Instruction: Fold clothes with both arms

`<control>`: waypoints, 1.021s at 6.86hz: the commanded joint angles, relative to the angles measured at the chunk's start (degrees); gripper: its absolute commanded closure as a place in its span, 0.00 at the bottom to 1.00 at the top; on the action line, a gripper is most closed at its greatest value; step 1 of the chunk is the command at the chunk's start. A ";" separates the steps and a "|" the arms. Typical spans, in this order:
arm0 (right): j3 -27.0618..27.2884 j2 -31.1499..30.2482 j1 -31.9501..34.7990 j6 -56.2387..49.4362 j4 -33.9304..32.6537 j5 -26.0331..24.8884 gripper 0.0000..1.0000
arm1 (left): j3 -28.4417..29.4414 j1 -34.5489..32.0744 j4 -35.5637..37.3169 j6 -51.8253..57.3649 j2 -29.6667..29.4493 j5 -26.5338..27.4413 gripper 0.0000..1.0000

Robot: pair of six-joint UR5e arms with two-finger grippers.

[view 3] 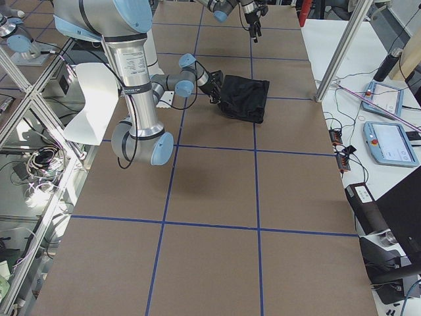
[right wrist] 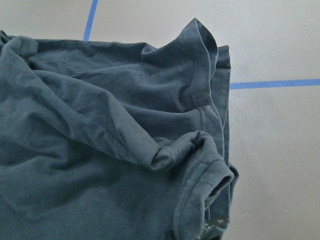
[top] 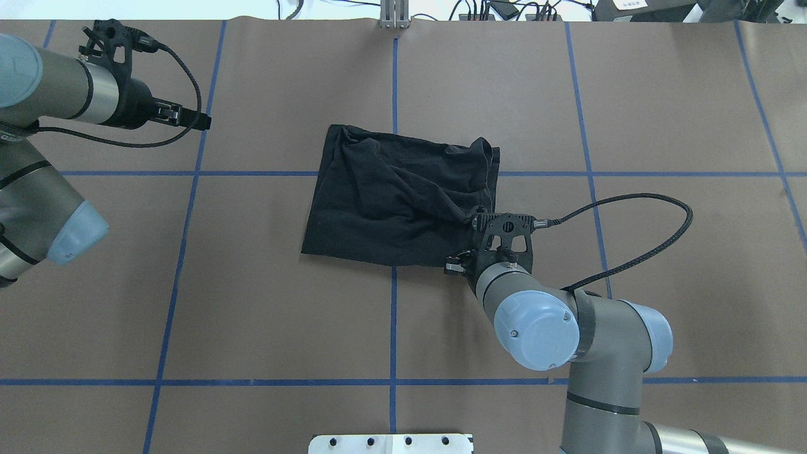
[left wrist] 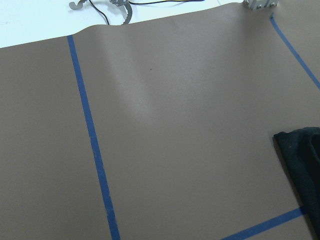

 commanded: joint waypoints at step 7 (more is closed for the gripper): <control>-10.34 11.43 8.97 -37.79 -2.69 7.62 0.18 | 0.07 -0.02 0.00 -0.09 0.19 -0.16 0.00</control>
